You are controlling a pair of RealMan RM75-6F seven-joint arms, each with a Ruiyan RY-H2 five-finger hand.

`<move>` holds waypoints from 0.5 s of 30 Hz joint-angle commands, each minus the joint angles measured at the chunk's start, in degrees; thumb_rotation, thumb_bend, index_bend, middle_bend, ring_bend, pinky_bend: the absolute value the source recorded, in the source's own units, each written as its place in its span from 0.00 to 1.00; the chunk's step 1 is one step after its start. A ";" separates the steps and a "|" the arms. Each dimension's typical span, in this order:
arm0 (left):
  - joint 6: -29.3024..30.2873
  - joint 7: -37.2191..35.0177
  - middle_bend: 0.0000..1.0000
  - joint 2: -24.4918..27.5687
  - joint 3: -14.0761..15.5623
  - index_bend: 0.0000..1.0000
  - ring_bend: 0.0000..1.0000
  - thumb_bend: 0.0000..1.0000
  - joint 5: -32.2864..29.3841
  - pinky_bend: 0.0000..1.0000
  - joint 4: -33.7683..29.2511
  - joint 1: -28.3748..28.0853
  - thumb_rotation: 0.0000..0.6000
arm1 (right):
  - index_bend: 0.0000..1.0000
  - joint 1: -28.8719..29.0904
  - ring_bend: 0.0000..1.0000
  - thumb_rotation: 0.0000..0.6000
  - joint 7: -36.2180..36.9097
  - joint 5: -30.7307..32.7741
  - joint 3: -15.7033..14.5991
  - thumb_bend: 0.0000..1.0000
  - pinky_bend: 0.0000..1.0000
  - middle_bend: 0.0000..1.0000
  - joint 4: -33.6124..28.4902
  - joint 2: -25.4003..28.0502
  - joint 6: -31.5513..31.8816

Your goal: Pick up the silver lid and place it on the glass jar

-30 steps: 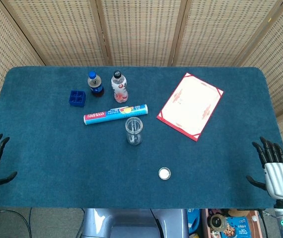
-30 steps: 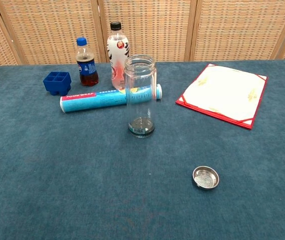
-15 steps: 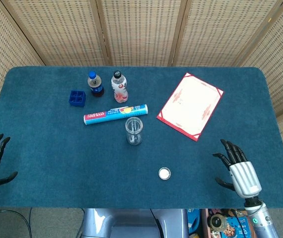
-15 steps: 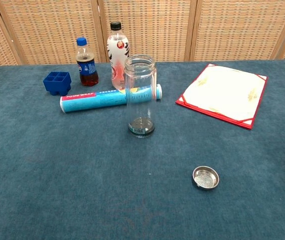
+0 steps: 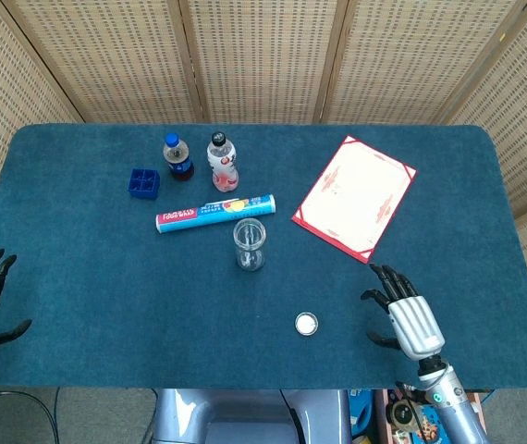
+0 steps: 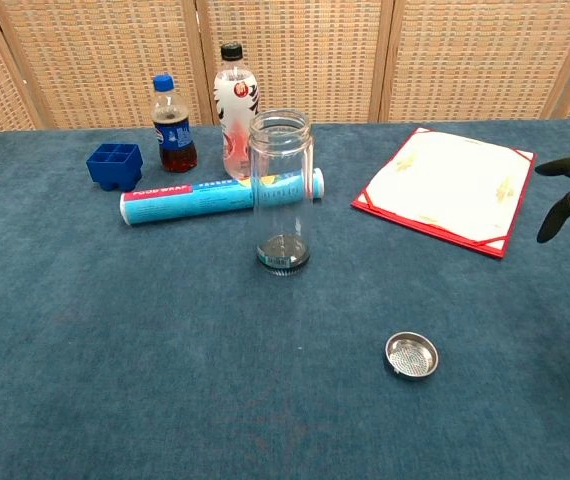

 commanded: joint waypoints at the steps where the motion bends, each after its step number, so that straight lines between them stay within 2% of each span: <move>1: -0.09 -0.02 0.00 -0.02 0.02 0.00 0.00 0.18 0.01 0.00 0.02 -0.04 1.00 | 0.44 0.54 0.00 1.00 2.82 -0.81 -1.14 0.20 0.19 0.15 1.21 -0.78 -0.77; 7: -0.12 0.09 0.00 -0.06 0.02 0.00 0.00 0.18 0.12 0.00 -0.11 -0.12 1.00 | 0.48 1.08 0.00 1.00 4.32 -0.86 -1.20 0.23 0.20 0.19 3.20 -2.80 -0.81; 15: -0.28 0.32 0.00 -0.11 0.10 0.00 0.00 0.18 0.19 0.00 -0.29 -0.20 1.00 | 0.49 2.85 0.00 1.00 3.18 1.22 -0.11 0.24 0.21 0.20 4.57 -5.85 -3.21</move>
